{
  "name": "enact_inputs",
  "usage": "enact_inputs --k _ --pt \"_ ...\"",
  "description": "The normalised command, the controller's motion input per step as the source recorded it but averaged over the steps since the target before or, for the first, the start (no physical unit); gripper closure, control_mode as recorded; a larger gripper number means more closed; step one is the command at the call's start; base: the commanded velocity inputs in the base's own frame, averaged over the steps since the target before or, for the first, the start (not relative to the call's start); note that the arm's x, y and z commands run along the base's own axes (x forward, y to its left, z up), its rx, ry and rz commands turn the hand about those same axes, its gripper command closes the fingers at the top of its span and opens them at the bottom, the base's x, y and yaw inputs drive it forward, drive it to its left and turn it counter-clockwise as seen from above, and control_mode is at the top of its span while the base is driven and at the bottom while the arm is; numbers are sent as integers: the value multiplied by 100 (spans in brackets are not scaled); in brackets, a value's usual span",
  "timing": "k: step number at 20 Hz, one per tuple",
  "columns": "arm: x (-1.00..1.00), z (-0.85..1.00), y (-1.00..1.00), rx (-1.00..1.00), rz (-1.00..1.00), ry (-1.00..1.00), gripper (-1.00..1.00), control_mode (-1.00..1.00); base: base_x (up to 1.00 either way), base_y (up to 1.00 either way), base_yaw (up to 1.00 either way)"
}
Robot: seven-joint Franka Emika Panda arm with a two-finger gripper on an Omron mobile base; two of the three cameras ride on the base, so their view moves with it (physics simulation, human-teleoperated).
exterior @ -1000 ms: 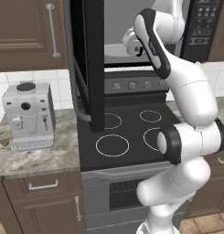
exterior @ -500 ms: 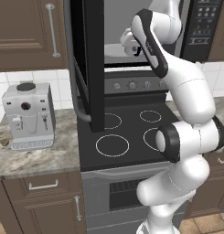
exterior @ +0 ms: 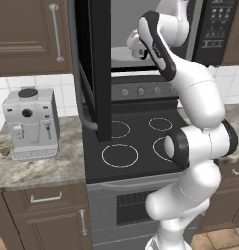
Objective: Pick the mug from the counter and place it inside the microwave. Then close the microwave.
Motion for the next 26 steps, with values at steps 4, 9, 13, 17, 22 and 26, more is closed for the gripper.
enact_inputs --k 4,9,13,17,22,26 --pt "21 0 0 0 0 0 100 -100 0 0 0" --pt "25 0 0 0 0 0 100 -100 0 0 0" --pt "34 0 0 0 0 0 100 -100 0 0 0" --pt "34 0 0 0 0 0 100 -100 0 0 0" --pt "21 0 0 0 0 0 100 -100 0 0 0" --pt "20 0 0 0 0 1 100 -100 0 0 0"
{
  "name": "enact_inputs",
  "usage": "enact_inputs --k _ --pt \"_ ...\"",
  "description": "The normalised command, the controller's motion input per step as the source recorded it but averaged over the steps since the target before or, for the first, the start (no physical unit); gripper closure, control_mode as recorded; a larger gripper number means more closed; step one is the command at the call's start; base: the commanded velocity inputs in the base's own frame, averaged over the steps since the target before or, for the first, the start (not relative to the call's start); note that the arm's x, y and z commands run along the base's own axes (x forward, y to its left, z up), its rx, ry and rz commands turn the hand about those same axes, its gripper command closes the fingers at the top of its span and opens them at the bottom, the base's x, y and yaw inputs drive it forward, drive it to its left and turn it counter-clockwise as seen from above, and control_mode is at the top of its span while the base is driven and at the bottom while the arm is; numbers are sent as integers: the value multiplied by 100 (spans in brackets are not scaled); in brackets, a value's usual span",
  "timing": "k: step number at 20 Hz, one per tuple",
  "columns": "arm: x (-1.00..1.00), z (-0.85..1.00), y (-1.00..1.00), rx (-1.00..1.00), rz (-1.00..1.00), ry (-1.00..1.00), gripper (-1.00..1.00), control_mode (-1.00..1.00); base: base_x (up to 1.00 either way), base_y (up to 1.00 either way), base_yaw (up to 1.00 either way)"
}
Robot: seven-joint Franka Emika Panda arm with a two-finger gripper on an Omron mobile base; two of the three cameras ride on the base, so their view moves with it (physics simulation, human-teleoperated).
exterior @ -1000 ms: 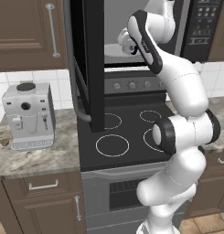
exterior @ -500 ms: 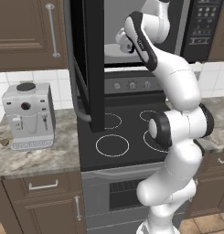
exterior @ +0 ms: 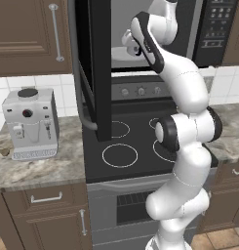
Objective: Pick the mug from the counter and place it inside the microwave. Then close the microwave.
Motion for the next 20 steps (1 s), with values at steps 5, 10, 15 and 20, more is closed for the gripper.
enact_inputs --k 5,10,15,20 --pt "20 -3 0 0 0 2 100 -100 0 0 0" --pt "5 -21 0 0 0 2 100 -100 0 0 0" --pt "6 -11 0 0 0 1 100 -100 0 0 0" --pt "7 -3 0 0 0 0 100 -100 0 0 0"
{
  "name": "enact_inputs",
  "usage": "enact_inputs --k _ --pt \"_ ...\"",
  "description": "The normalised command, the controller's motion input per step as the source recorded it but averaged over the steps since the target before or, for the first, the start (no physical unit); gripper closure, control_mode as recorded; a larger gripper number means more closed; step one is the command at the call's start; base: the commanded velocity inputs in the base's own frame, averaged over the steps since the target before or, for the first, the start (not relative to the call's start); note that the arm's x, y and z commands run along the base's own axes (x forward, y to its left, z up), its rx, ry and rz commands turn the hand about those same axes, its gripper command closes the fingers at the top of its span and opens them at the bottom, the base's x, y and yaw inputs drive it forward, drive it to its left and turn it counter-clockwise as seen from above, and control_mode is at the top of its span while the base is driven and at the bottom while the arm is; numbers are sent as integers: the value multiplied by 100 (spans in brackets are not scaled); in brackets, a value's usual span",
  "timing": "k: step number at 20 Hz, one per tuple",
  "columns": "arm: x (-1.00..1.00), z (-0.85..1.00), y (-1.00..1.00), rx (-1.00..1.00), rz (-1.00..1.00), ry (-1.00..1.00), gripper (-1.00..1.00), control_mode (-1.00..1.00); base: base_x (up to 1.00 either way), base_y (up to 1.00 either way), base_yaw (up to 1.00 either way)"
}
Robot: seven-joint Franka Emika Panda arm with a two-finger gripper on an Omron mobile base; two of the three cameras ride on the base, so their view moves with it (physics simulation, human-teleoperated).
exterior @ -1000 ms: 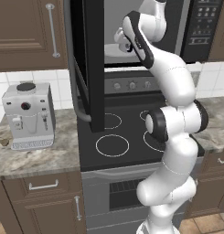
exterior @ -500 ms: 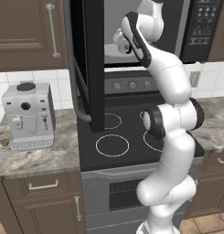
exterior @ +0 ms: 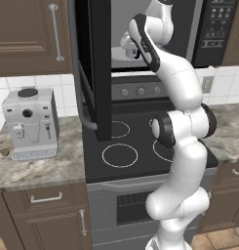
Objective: Pick the mug from the counter and place it inside the microwave. Then close the microwave.
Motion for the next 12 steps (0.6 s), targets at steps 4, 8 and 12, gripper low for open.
enact_inputs --k 4,8,12 --pt "10 -6 0 0 0 1 100 -100 0 0 0" --pt "19 -3 2 -1 0 4 100 -100 0 0 0" --pt "23 0 1 -2 0 8 100 -100 0 0 0"
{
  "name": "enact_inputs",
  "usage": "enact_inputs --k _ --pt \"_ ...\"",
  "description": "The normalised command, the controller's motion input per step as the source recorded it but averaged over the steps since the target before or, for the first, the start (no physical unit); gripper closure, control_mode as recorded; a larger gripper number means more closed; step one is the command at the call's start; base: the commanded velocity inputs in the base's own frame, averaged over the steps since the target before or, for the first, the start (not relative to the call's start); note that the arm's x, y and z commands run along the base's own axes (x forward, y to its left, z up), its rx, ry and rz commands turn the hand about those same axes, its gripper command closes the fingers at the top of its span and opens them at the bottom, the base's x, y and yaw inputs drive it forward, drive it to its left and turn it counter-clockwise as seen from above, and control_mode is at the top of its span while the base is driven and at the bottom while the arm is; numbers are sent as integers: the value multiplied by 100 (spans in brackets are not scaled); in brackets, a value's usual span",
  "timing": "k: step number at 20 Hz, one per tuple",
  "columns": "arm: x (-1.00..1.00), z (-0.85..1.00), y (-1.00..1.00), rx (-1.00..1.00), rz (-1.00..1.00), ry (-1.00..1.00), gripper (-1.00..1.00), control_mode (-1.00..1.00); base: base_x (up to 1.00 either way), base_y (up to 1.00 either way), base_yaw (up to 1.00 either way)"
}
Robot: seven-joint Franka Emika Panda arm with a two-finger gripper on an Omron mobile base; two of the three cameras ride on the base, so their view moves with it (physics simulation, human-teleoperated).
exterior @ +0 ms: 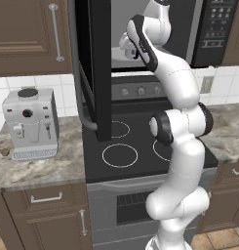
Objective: Pick the mug from the counter and place it inside the microwave. Then close the microwave.
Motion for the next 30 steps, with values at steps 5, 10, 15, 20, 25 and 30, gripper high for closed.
enact_inputs --k 5,10,15,20,25,30 --pt "19 0 0 -1 0 6 100 -100 0 0 0" --pt "11 0 0 0 0 3 100 -100 0 0 0" --pt "0 0 0 0 0 0 100 -100 0 0 0" --pt "0 0 0 0 0 0 -100 -100 0 0 0" --pt "0 0 0 0 0 0 -100 -100 0 0 0" --pt "0 0 0 0 0 0 -100 -100 0 0 0"
